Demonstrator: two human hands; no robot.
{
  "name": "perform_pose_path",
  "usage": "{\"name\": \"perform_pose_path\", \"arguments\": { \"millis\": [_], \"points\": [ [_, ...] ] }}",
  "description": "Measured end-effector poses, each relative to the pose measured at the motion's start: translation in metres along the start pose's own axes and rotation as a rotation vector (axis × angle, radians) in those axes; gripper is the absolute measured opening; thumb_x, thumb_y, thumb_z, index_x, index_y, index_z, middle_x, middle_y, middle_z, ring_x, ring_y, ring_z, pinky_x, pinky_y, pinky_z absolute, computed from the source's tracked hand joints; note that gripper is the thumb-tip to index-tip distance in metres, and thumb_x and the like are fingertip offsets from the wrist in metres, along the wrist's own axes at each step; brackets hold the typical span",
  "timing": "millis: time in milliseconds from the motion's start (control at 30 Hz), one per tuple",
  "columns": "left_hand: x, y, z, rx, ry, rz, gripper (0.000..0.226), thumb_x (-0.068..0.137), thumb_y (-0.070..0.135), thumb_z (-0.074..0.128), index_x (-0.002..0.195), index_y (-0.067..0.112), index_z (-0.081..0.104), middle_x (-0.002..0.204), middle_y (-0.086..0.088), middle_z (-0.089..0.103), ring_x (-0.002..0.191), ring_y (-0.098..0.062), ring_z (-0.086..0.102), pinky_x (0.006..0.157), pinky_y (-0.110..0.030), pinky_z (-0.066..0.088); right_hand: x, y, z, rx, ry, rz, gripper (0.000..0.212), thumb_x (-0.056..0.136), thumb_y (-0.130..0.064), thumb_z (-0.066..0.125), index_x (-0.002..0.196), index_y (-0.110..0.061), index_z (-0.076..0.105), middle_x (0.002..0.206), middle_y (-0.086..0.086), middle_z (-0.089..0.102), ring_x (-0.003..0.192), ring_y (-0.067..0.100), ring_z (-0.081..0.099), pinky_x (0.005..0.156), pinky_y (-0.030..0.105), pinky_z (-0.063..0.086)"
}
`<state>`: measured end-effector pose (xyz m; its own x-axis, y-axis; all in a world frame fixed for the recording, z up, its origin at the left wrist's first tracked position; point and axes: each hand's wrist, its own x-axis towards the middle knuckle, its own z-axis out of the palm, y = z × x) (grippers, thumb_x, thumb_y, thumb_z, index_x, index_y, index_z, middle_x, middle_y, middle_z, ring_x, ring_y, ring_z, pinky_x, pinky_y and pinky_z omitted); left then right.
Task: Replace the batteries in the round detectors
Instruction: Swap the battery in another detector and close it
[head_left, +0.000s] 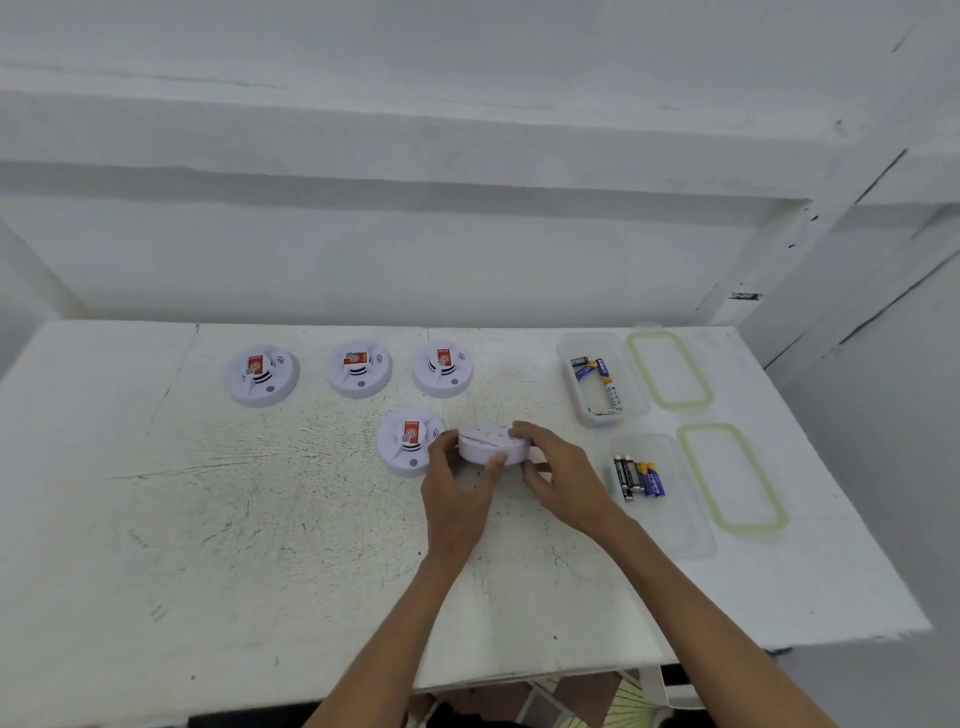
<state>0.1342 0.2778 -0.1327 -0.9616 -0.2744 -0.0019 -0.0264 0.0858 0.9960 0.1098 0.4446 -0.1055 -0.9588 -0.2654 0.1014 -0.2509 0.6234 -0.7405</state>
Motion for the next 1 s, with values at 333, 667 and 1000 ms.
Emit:
{"name": "perform_pose_path", "arguments": {
  "millis": [333, 667, 1000],
  "points": [
    [-0.001, -0.007, 0.000, 0.137, -0.064, 0.181, 0.041, 0.098, 0.025, 0.059, 0.138, 0.028, 0.053, 0.127, 0.008, 0.064, 0.114, -0.013, 0.064, 0.094, -0.037, 0.057, 0.000, -0.002, 0.000, 0.158, 0.165, 0.212, 0.038, 0.101, -0.040, 0.051, 0.128, -0.014, 0.057, 0.102, -0.002, 0.072, 0.079, 0.009, 0.072, 0.066, 0.035, 0.062],
    [0.002, -0.012, -0.001, 0.062, -0.133, 0.185, 0.035, 0.097, 0.024, 0.065, 0.131, 0.018, 0.055, 0.118, 0.007, 0.071, 0.109, -0.011, 0.069, 0.091, -0.030, 0.058, 0.003, -0.014, 0.005, 0.473, 0.201, 0.428, 0.032, 0.105, -0.039, 0.045, 0.128, -0.023, 0.061, 0.108, -0.007, 0.070, 0.090, 0.010, 0.071, 0.070, 0.037, 0.063],
    [0.002, -0.019, -0.004, 0.099, -0.241, 0.091, 0.061, 0.099, 0.054, 0.040, 0.154, 0.029, 0.040, 0.085, 0.014, 0.076, 0.085, -0.005, 0.073, 0.081, -0.017, 0.053, 0.020, -0.002, 0.000, 0.711, 0.349, 0.560, 0.040, 0.090, -0.051, 0.067, 0.120, -0.024, 0.062, 0.100, 0.003, 0.076, 0.094, 0.022, 0.074, 0.081, 0.047, 0.062]
  ]
}}
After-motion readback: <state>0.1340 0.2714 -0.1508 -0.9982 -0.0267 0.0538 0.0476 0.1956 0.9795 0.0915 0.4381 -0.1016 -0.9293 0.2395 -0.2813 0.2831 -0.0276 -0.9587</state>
